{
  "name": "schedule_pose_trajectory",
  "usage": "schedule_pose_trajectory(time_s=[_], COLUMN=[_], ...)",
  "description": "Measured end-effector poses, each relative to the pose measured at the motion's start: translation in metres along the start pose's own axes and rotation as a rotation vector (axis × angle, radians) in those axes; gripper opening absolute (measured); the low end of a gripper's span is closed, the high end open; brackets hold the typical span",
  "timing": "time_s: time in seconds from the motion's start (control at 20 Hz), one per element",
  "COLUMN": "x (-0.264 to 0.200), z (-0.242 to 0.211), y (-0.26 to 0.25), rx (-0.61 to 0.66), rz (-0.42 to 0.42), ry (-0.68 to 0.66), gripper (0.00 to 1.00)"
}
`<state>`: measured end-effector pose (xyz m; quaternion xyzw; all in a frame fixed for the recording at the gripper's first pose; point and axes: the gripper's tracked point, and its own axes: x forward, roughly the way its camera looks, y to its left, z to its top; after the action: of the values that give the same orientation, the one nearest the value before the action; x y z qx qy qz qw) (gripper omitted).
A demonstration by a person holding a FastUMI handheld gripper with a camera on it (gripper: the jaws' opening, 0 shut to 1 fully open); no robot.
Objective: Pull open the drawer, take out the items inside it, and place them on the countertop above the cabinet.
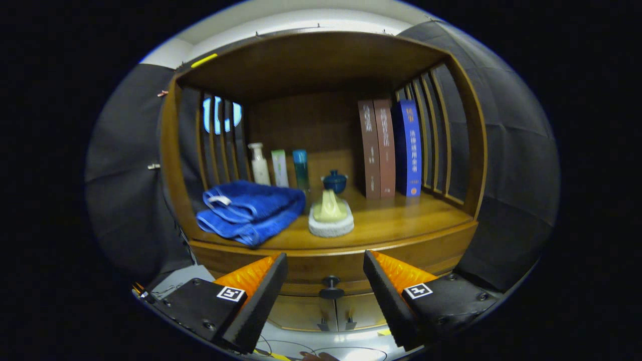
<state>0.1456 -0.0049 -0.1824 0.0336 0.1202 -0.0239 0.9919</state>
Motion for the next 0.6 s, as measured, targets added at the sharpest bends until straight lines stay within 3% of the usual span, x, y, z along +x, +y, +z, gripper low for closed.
schedule_pose_trajectory(time_s=[0.3,0.6], x=[-0.086,-0.152], z=[0.089,0.122], y=[0.012,0.027], rx=[-0.08,-0.091], rz=[0.017,0.021], ry=[-0.144,-0.238], gripper=[0.99,0.99])
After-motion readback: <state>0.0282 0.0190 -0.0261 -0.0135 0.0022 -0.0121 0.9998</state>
